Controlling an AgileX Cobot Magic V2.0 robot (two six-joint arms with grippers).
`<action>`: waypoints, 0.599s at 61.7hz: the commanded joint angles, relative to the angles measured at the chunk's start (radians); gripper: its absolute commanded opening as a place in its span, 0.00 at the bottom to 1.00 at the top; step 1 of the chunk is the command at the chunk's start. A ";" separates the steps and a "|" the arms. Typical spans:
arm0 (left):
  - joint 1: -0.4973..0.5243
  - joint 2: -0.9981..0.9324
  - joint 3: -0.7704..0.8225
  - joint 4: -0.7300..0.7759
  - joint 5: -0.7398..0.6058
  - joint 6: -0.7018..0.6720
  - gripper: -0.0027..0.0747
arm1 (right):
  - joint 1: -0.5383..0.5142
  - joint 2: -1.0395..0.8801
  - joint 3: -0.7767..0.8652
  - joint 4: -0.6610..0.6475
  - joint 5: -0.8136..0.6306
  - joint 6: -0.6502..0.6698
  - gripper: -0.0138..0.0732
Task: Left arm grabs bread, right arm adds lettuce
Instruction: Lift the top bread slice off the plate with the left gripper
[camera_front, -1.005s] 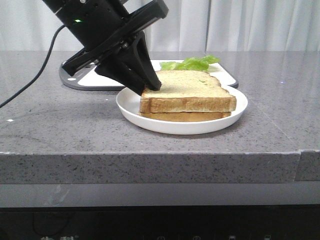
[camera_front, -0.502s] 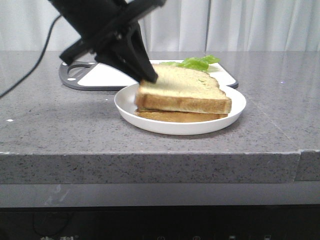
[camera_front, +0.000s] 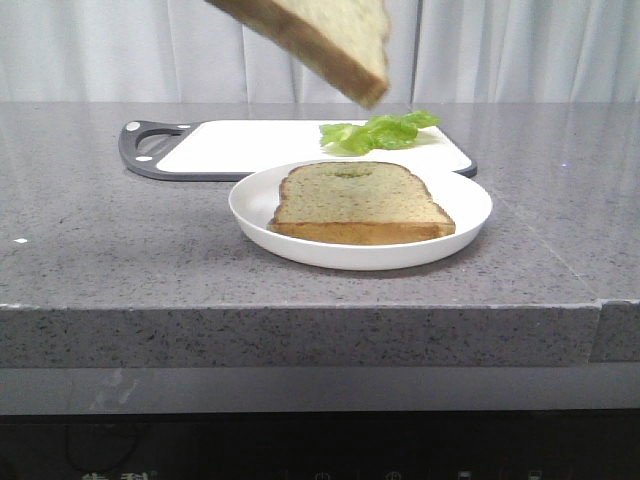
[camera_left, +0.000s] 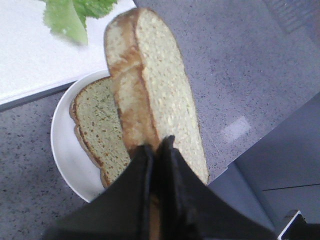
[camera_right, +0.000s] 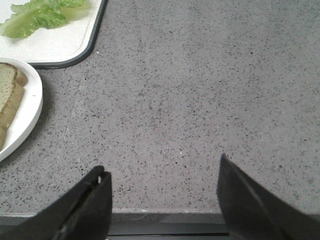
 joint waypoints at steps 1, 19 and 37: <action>0.032 -0.085 -0.036 -0.022 -0.025 0.003 0.01 | -0.008 0.011 -0.027 0.008 -0.057 -0.009 0.71; 0.254 -0.245 0.101 -0.021 -0.012 0.003 0.01 | 0.001 0.040 -0.052 0.085 -0.038 -0.039 0.71; 0.332 -0.422 0.293 0.054 -0.027 0.003 0.01 | 0.027 0.284 -0.209 0.322 -0.027 -0.215 0.71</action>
